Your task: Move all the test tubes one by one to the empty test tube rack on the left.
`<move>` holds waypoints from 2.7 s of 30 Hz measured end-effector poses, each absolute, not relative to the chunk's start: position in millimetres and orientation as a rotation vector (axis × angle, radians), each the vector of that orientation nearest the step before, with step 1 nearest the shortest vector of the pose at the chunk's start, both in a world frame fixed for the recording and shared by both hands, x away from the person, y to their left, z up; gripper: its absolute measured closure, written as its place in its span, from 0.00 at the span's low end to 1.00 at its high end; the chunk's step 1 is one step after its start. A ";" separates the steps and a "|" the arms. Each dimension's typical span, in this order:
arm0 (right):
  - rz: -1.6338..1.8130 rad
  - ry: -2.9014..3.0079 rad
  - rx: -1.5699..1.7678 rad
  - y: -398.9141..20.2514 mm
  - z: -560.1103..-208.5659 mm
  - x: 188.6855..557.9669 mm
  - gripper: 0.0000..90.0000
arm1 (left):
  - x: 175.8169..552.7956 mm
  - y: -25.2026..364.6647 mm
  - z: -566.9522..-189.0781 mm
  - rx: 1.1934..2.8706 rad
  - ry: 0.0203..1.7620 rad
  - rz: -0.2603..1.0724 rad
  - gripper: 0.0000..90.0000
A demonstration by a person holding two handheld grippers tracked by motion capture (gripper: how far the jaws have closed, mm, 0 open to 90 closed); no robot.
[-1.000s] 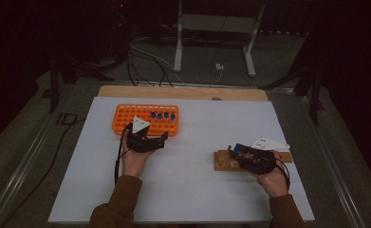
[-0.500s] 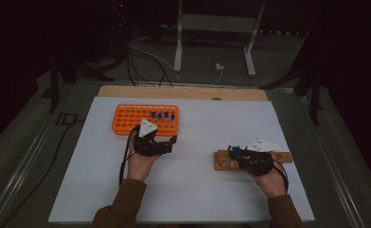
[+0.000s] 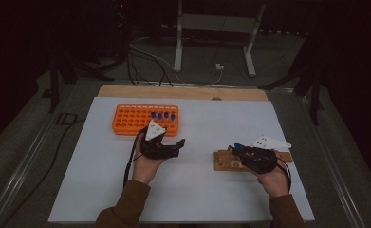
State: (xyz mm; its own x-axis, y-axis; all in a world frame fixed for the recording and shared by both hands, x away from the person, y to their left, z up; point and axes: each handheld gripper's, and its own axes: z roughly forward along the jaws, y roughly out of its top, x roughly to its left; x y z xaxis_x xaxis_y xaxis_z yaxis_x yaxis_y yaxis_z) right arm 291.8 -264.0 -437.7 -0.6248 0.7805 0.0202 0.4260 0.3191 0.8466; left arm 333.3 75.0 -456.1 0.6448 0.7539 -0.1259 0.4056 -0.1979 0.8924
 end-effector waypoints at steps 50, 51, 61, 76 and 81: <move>1.448 2.218 0.976 -232.9 -399.5 273.6 0.85 | 284.4 -28.4 -432.6 1.945 0.455 0.402 0.75; 1.449 2.219 0.975 -232.7 -399.6 273.6 0.85 | 284.5 -28.5 -432.8 1.947 0.454 0.403 0.76; 1.458 2.222 0.979 -232.0 -400.9 274.2 0.84 | 285.6 -30.1 -435.2 1.956 0.446 0.389 0.85; 1.456 2.147 1.022 -238.5 -400.4 277.0 0.22 | 296.0 -14.4 -438.5 1.933 0.539 0.403 0.86; 1.443 2.127 1.022 -241.2 -403.0 277.9 0.09 | 298.8 -5.0 -436.4 1.922 0.561 0.420 0.86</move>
